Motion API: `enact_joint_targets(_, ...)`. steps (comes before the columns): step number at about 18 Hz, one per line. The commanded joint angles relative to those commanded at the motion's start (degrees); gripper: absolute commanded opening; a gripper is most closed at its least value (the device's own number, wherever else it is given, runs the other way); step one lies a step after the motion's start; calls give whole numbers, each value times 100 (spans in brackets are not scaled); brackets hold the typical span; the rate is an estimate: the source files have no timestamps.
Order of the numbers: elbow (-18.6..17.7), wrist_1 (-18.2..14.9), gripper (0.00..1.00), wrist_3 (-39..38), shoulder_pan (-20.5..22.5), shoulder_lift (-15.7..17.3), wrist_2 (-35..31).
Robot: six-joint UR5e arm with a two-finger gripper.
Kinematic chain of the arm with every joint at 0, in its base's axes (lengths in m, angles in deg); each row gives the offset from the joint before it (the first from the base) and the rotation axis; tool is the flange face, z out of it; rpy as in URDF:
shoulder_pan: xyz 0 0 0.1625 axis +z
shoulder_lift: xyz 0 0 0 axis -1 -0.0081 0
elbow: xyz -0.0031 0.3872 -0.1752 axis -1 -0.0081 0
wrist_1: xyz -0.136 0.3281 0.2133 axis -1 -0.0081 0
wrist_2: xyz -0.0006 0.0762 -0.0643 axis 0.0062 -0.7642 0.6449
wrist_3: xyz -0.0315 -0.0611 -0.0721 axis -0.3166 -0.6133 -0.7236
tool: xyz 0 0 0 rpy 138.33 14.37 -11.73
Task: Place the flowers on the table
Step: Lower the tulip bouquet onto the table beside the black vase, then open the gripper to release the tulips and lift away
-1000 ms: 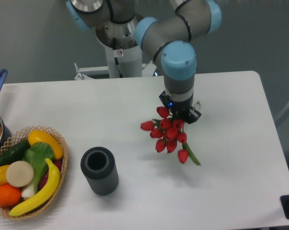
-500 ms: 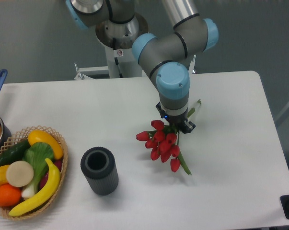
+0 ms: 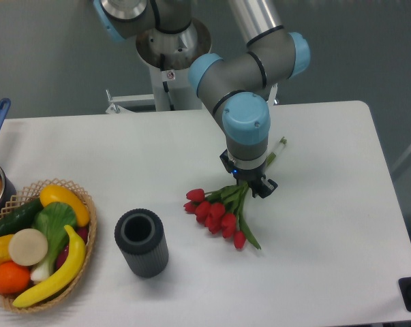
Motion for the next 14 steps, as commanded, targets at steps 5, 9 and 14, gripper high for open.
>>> enact_joint_targets(5, 79, 61, 100, 0, 378, 509, 1099)
enact_joint_targets(9, 45, 79, 100, 0, 588, 1027, 1583)
enact_joint_targets(14, 18, -192, 100, 192, 852, 1599, 1628)
